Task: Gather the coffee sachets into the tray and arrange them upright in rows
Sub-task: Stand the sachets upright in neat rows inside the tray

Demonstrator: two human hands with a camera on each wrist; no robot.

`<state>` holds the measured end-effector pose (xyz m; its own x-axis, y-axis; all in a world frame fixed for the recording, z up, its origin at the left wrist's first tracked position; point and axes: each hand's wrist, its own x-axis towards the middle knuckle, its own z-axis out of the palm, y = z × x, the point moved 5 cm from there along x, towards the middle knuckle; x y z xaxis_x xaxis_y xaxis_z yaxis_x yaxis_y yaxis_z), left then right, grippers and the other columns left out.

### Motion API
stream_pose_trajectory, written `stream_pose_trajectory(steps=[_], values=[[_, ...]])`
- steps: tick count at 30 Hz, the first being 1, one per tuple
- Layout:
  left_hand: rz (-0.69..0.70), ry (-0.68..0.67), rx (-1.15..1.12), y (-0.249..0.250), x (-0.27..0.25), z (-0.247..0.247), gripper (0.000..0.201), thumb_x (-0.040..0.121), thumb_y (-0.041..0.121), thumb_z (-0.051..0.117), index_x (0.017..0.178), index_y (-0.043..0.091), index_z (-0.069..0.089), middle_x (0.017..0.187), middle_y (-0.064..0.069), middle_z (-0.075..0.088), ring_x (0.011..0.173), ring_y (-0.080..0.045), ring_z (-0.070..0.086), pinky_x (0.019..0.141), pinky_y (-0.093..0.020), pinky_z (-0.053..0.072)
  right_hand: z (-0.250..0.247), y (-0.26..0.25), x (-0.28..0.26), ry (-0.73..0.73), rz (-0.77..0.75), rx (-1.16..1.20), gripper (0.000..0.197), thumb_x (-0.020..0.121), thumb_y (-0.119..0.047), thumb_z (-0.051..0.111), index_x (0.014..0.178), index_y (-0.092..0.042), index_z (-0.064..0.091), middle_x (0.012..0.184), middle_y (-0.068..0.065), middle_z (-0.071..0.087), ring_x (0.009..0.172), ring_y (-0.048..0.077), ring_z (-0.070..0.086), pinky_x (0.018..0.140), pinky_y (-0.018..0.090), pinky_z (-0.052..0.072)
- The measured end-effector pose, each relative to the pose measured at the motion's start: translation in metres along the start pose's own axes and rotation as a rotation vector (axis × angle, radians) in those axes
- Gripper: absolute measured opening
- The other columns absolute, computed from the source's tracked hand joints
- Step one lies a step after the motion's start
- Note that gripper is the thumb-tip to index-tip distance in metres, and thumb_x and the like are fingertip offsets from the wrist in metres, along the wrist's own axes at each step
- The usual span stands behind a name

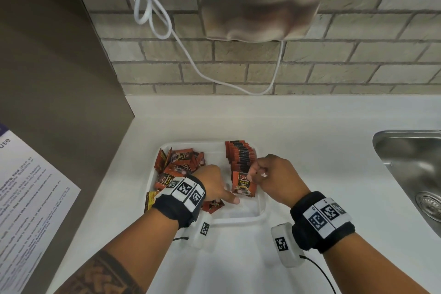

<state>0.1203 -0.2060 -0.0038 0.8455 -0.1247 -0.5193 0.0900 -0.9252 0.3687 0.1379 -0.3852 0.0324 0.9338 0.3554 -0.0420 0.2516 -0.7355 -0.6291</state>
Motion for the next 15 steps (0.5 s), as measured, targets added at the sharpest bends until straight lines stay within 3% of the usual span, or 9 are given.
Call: stream_pose_trajectory(steps=[2, 3, 6, 8, 11, 15], values=[[-0.027, -0.01, 0.035, 0.001, 0.002, 0.002, 0.054, 0.074, 0.067, 0.076, 0.073, 0.015, 0.058, 0.07, 0.001, 0.06, 0.068, -0.014, 0.058, 0.066, -0.029, 0.047, 0.003, 0.005, 0.0, -0.001, 0.013, -0.025, 0.009, 0.085, -0.018, 0.071, 0.08, -0.025, 0.075, 0.089, -0.006, 0.06, 0.081, 0.009, 0.057, 0.068, 0.016, 0.041], [-0.024, -0.029, 0.032, 0.004, 0.001, 0.003, 0.052, 0.078, 0.065, 0.074, 0.072, 0.016, 0.058, 0.071, 0.0, 0.061, 0.069, -0.015, 0.059, 0.065, -0.029, 0.047, 0.005, 0.007, 0.0, -0.001, 0.018, -0.033, 0.01, 0.085, -0.018, 0.07, 0.08, -0.025, 0.075, 0.09, -0.004, 0.06, 0.082, 0.01, 0.057, 0.068, 0.015, 0.04], [0.015, -0.113, 0.027, 0.014, -0.001, 0.009, 0.047, 0.088, 0.055, 0.068, 0.098, 0.009, 0.073, 0.102, -0.008, 0.072, 0.095, -0.024, 0.067, 0.085, -0.036, 0.054, 0.011, 0.011, 0.001, -0.002, 0.047, -0.066, 0.009, 0.085, -0.017, 0.069, 0.082, -0.024, 0.075, 0.092, -0.002, 0.06, 0.084, 0.013, 0.059, 0.068, 0.018, 0.041], [0.062, -0.173, 0.03, 0.02, -0.003, 0.014, 0.041, 0.093, 0.048, 0.065, 0.113, 0.013, 0.075, 0.115, -0.006, 0.071, 0.105, -0.022, 0.065, 0.095, -0.035, 0.051, 0.014, 0.014, 0.002, 0.013, 0.066, -0.073, 0.008, 0.085, -0.018, 0.07, 0.082, -0.023, 0.075, 0.091, -0.002, 0.06, 0.082, 0.012, 0.058, 0.067, 0.017, 0.041], [0.112, -0.276, 0.021, 0.031, -0.005, 0.019, 0.038, 0.098, 0.039, 0.061, 0.131, 0.023, 0.067, 0.118, -0.004, 0.072, 0.108, -0.019, 0.065, 0.1, -0.032, 0.048, 0.017, 0.017, 0.004, 0.013, 0.09, -0.045, 0.007, 0.083, -0.017, 0.071, 0.079, -0.021, 0.075, 0.084, -0.007, 0.06, 0.074, 0.005, 0.056, 0.059, 0.009, 0.037], [0.118, -0.308, 0.108, 0.041, 0.001, 0.018, 0.049, 0.101, 0.038, 0.055, 0.147, 0.024, 0.05, 0.119, -0.004, 0.071, 0.115, -0.02, 0.063, 0.105, -0.034, 0.046, 0.017, 0.017, 0.006, 0.009, 0.077, -0.033, 0.009, 0.084, -0.012, 0.07, 0.085, -0.018, 0.076, 0.079, -0.012, 0.056, 0.068, 0.001, 0.053, 0.058, 0.007, 0.038]])
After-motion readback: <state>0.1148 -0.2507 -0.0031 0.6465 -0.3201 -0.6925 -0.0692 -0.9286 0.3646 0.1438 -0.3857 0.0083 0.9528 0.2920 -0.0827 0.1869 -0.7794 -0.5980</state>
